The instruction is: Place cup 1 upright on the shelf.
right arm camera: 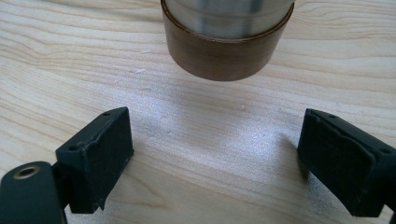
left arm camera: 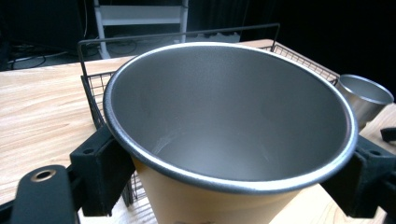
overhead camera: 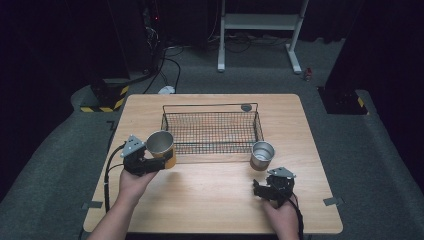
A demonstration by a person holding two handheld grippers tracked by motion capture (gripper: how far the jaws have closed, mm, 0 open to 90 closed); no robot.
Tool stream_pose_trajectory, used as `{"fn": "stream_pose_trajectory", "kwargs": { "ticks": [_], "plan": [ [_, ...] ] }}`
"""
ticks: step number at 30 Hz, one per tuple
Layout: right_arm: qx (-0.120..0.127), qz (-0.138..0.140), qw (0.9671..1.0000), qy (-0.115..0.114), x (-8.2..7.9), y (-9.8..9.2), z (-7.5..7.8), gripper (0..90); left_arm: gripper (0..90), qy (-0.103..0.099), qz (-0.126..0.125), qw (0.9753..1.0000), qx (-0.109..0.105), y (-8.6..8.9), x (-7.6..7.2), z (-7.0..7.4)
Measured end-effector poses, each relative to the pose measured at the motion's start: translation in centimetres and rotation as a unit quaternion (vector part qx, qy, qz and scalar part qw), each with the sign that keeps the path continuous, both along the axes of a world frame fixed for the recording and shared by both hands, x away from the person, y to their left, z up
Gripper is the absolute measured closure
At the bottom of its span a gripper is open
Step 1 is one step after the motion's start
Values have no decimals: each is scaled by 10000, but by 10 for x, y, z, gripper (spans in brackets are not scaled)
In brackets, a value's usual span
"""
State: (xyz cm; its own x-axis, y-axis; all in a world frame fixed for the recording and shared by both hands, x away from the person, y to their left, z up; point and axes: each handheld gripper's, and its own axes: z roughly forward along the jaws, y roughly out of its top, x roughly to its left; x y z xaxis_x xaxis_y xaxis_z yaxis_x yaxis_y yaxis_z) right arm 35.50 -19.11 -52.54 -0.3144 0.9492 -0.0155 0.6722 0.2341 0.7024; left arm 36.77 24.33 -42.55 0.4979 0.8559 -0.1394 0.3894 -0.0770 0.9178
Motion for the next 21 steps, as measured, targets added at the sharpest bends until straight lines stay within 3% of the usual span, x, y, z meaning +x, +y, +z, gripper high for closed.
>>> {"fn": "stream_pose_trajectory", "kwargs": {
  "ticks": [9,19,21],
  "plan": [
    [0,0,10000,1,0,0,0,100,146,-88,24,10000,39,-4,12,13],
    [6,1,10000,5,0,0,0,100,146,-158,65,9998,-56,-7,25,26],
    [5,1,10000,6,0,0,0,100,146,-198,79,9998,31,-9,30,29]
  ]
}}
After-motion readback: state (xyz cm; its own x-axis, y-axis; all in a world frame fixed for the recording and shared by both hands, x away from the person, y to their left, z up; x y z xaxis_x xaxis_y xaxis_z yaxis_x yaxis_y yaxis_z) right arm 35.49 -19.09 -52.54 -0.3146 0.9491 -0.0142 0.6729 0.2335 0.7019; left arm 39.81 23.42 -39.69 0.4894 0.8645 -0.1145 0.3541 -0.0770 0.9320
